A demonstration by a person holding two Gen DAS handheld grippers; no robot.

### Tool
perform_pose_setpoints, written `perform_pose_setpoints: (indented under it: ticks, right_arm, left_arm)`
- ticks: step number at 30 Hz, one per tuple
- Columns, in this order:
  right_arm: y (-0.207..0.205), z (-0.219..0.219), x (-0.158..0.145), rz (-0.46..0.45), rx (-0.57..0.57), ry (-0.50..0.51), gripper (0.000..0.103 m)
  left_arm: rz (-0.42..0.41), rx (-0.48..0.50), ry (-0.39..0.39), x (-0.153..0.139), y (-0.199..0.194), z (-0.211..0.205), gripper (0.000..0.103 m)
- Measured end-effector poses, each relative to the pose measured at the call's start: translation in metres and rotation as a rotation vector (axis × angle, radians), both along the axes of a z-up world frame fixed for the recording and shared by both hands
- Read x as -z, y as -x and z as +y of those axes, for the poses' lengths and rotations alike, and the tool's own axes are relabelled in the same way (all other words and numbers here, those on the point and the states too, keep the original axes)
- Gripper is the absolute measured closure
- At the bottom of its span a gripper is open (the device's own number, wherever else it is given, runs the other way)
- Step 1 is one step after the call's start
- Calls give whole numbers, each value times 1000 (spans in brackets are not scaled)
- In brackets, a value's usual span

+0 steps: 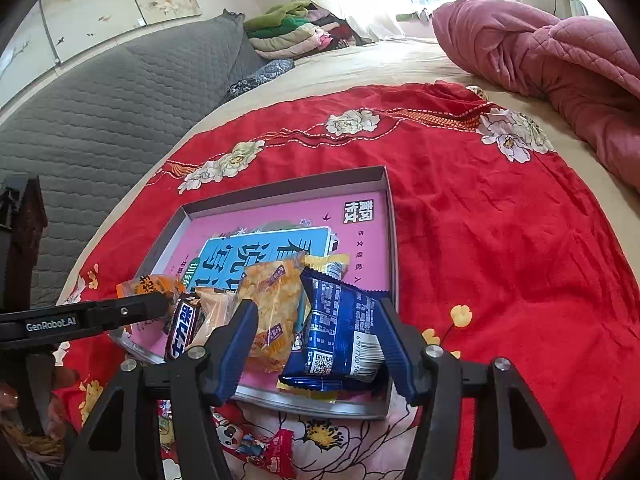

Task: Organize snacks
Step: 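Lower the blue packet into the tray and open right tool while left tool releases the bar, then withdraw both open tools toward the brown wrapped cake and green bag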

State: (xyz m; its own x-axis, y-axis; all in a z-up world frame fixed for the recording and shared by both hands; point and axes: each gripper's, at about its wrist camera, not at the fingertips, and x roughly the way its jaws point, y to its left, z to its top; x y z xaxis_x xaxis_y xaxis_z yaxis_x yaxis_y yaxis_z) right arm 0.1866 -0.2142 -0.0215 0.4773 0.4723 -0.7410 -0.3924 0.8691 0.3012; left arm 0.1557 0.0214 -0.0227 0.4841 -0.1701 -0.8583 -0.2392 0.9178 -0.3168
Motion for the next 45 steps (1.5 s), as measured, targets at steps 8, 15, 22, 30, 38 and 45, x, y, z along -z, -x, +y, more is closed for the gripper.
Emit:
perform_pose_setpoints:
  ticks: [8,15,22,30,38,45]
  right_arm:
    - [2,-1,-7,-24,-7,-13,43]
    - [6,2,-11,-40,-28,-15,43]
    - [9,4,-14,-51,-40,-19,43]
    - [18,5,-20,-65,-65,-34,42]
    - [38,4,-28,-86,-93,-47,38]
    - [56,3,-31,-78,-98,-54,38]
  left_arm:
    - [0,-21,19,-9,14,8,42]
    - [13,-34,9,-13,27,16,41]
    - [26,-42,-2,-12,38,21,41]
    - [43,-44,-4,-11,54,27,41]
    - [62,-51,-8,-7,66,34,41]
    - [67,-43,-31,-7,78,36,41]
